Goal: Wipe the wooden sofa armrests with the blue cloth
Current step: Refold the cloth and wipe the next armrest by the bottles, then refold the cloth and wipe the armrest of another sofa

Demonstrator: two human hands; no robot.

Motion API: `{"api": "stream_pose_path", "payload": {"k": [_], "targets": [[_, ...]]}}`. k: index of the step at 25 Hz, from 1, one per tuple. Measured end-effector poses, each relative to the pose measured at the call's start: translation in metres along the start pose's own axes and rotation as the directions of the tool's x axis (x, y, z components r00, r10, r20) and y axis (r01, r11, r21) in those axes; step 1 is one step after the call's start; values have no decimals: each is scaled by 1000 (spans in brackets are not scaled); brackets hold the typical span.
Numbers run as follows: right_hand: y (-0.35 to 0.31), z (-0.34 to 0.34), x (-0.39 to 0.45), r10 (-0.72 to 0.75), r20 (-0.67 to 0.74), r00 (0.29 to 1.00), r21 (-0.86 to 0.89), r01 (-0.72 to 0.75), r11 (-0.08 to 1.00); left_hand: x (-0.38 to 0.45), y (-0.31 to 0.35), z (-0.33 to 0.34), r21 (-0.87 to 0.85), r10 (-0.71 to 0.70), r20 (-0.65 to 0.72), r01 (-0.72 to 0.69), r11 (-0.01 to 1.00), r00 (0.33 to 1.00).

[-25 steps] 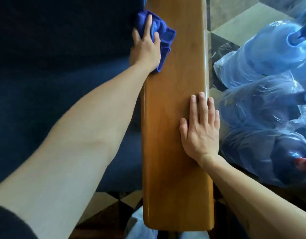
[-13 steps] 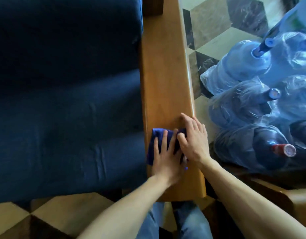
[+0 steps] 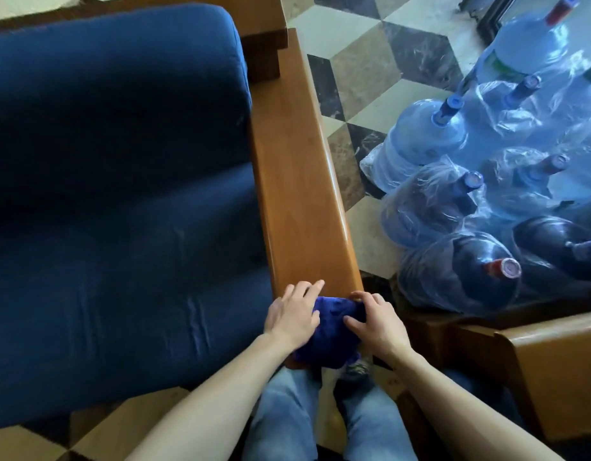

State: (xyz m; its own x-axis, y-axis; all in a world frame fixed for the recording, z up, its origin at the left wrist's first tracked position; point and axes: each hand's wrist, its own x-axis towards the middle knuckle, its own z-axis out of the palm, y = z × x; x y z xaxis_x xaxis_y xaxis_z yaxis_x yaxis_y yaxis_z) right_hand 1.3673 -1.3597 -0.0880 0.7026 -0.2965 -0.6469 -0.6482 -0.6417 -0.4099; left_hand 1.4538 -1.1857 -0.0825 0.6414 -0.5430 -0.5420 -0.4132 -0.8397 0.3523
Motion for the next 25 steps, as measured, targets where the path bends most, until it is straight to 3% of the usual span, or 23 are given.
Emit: {"api": "stream_pose_path", "payload": {"k": [2, 5, 8, 11, 13, 17, 25], "targets": [[2, -1, 3, 54, 27, 998, 21, -54, 998, 6, 1, -2, 159, -27, 57, 17, 987, 998], [3, -8, -1, 42, 59, 997, 51, -45, 998, 1, 2, -3, 153, -60, 66, 50, 987, 996], [-1, -21, -11, -23, 30, 999, 124, 19, 992, -13, -4, -9, -38, -32, 47, 34, 999, 998], [-9, -42, -25, -68, -50, 996, 391, 82, 917, -31, -11, -28, -316, 1, -3, -1, 949, 1000], [-18, -59, -37, -121, -136, 983, 508, 175, 843, -42, -13, -48, -431, 17, -114, -64, 900, 993], [-42, -95, -56, -180, -289, 940, 582, 322, 747, -50, -1, -94, -494, 58, -375, -253, 832, 925], [-81, -205, -100, -221, -499, 838, 681, 537, 497, -57, 74, -190, -518, 77, -665, -533, 669, 743]]}}
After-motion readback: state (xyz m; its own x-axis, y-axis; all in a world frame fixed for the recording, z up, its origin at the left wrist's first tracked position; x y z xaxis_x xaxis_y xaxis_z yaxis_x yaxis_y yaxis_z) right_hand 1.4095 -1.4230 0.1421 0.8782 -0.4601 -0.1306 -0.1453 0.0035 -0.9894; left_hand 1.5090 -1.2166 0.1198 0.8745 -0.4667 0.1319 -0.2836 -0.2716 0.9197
